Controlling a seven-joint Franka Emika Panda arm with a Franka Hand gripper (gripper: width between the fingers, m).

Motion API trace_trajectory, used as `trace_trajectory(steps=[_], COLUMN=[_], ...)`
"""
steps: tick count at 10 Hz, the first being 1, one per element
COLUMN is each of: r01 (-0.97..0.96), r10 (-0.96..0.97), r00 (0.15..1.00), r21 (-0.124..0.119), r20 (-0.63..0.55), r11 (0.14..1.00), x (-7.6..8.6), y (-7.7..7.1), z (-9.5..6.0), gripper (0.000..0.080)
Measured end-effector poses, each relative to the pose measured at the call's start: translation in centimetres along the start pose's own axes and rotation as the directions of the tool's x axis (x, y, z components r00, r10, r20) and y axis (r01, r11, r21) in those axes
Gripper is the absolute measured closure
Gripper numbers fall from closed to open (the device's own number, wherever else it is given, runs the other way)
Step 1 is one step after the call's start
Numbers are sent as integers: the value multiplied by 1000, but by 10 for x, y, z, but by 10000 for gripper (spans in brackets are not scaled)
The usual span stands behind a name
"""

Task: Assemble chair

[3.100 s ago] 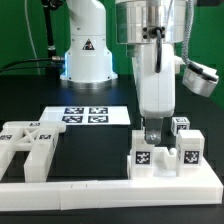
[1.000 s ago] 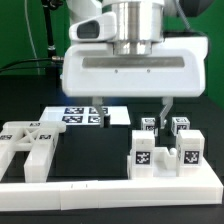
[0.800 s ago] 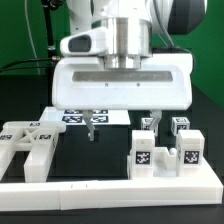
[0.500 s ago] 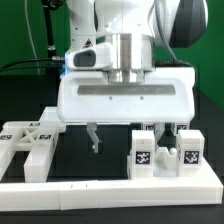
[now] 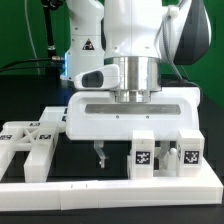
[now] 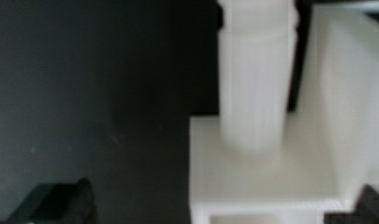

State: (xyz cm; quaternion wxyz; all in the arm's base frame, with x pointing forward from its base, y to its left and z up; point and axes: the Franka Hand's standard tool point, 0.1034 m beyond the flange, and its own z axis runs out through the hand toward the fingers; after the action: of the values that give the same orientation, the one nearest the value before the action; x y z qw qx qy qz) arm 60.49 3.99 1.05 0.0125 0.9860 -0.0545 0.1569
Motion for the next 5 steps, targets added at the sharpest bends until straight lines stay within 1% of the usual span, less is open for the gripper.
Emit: trace_trajectory(steps=[1,2,3,4,5], r01=[1,1,1,1,1], r10=[-1,-1,-1,-1,-1], r00=[1000,1000,1000,1000,1000], r21=[0,0,0,0,0], r20=[1,1,1,1,1], r11=[1000,1000,1000,1000,1000], x=[0,0,0,0,0], y=[0,0,0,0,0], z=[0,0,0,0,0], gripper=[237,237,372,555,689])
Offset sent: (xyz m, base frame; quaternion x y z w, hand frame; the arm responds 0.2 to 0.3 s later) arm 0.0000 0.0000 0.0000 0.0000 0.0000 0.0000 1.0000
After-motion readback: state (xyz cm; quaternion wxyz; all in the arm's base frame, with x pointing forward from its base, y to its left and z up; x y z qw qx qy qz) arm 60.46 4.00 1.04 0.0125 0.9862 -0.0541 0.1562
